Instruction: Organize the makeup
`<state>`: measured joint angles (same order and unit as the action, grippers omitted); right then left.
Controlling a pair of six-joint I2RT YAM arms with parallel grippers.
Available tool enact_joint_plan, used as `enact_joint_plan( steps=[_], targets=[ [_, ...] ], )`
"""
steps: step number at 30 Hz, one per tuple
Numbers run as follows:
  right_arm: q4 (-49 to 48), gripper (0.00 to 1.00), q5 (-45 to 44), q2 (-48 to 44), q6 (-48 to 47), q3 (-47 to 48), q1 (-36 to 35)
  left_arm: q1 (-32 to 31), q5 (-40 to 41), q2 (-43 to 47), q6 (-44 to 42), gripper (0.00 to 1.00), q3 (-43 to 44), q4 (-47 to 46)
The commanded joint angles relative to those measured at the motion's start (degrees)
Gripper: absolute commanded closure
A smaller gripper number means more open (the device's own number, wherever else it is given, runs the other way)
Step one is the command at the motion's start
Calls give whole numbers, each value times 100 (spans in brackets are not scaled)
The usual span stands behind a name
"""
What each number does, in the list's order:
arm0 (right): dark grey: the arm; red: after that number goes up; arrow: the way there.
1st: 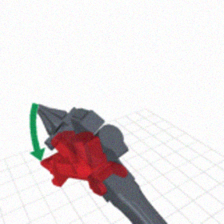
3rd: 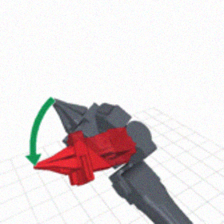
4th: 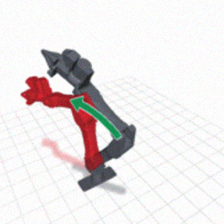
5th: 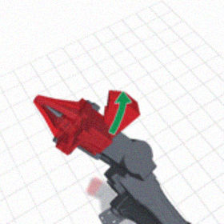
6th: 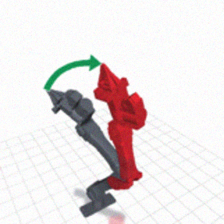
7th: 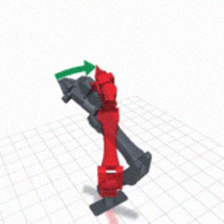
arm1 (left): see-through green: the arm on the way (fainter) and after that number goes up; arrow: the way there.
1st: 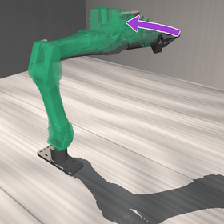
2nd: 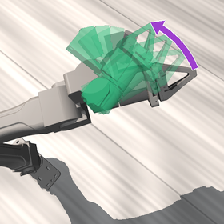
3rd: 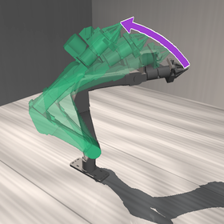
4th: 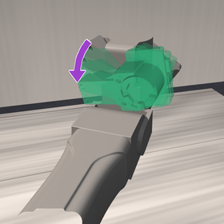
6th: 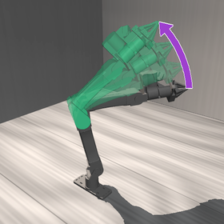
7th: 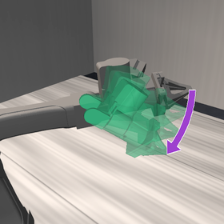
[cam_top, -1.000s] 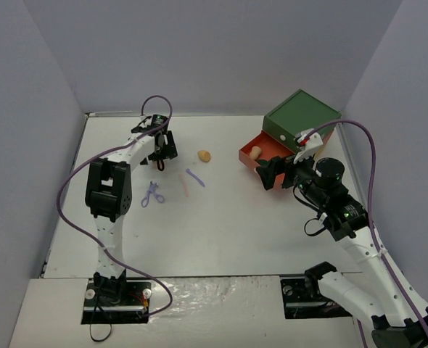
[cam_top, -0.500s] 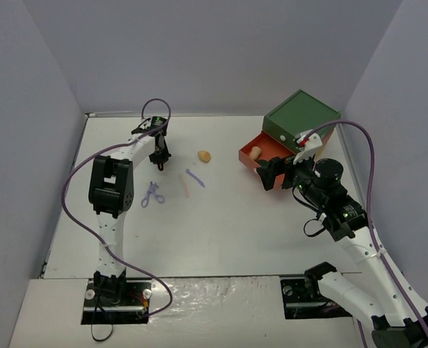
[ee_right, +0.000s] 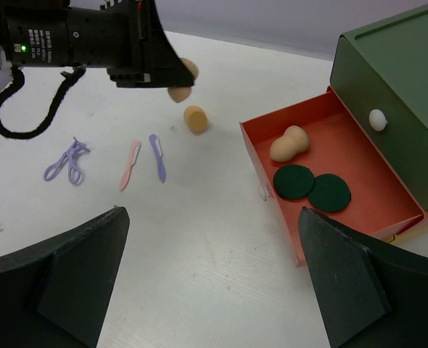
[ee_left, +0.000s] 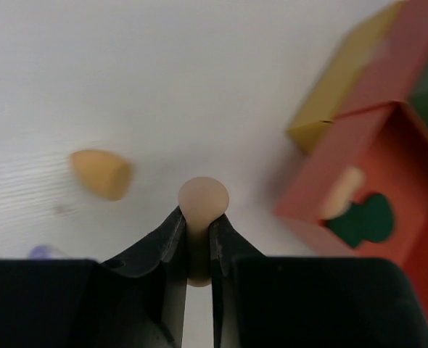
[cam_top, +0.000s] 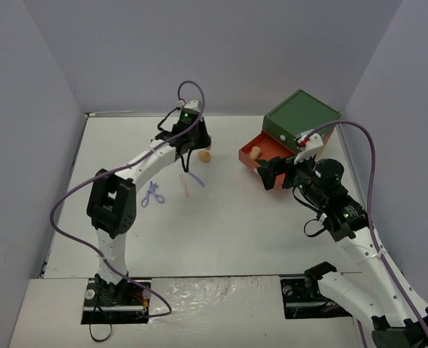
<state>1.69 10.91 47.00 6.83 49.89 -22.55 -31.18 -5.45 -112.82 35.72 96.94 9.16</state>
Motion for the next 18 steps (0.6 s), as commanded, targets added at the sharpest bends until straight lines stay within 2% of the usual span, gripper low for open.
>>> enact_joint_plan(
  steps=[1,7,14,18],
  targets=[
    [-354,0,-118,-102,-68,27,-13,-495,-377,45,159,93,791,-757],
    [-354,0,-199,-234,-55,-22,-13,-1002,-487,-391,147,76,1272,-1056],
    [-345,0,-197,-279,-41,-47,-19,-1311,-586,-766,-154,34,1959,-967],
    [-336,0,-212,-288,-50,-41,-13,-1351,-578,-789,-301,20,2032,-925]
  ],
)
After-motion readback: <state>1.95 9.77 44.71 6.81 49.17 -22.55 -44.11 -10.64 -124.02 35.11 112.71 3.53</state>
